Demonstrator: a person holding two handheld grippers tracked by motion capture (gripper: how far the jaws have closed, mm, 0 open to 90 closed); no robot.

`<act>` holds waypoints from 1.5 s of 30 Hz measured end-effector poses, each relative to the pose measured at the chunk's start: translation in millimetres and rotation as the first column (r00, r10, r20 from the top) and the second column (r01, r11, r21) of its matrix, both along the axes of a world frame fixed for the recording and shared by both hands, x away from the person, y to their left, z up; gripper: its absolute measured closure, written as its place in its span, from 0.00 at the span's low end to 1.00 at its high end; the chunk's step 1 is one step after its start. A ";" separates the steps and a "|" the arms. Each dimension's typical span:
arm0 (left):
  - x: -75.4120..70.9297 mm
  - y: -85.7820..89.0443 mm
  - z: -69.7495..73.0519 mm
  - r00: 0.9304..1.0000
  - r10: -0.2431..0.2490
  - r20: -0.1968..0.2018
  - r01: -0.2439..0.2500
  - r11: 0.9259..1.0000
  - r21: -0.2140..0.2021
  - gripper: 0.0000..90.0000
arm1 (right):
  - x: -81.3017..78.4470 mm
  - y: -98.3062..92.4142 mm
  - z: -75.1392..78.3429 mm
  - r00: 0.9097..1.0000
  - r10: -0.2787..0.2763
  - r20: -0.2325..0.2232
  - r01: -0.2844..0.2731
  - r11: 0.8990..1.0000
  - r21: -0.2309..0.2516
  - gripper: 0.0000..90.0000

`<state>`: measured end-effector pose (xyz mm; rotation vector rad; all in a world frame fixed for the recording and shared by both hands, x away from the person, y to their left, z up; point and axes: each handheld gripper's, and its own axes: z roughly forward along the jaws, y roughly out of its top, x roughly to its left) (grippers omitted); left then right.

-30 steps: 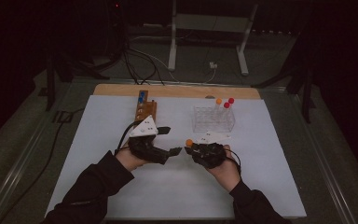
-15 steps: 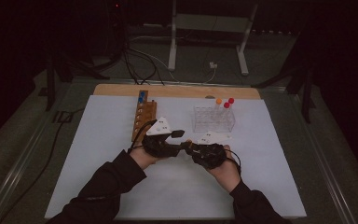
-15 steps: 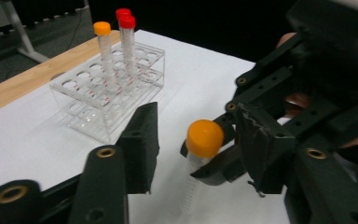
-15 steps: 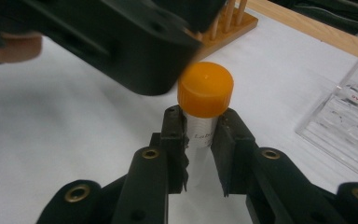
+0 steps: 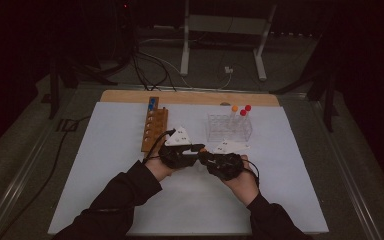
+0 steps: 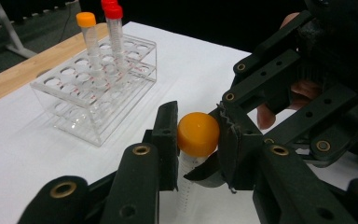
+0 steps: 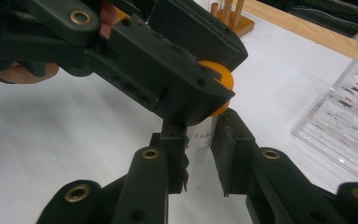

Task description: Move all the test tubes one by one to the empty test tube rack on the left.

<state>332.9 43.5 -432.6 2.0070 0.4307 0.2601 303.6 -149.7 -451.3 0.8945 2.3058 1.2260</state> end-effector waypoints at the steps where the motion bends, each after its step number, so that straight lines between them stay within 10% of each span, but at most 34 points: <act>1: -0.1 -0.2 0.1 1.000 0.000 0.002 0.000 1.000 0.000 0.79 | 0.1 0.0 0.0 1.000 0.000 0.000 0.000 1.000 0.000 0.83; 8: -0.8 -0.1 2.7 1.000 -0.003 0.021 0.003 1.000 0.008 0.80 | 0.1 -0.9 0.9 1.000 0.004 0.002 -0.005 1.000 0.017 0.81; 26: 20.0 45.9 38.9 0.990 0.121 0.070 -0.120 0.993 -0.021 0.80 | 1.8 -11.5 8.6 1.000 -0.022 0.013 0.020 0.991 0.133 0.12; 35: 36.8 75.9 53.9 0.972 0.216 0.094 -0.213 0.976 -0.038 0.80 | 1.0 -14.7 10.0 1.000 0.018 0.014 -0.020 0.988 0.153 0.00; 45: 56.3 104.7 70.3 0.936 0.327 0.129 -0.320 0.945 -0.071 0.80 | -0.1 -15.1 10.6 0.999 0.024 0.027 -0.028 0.989 0.144 0.00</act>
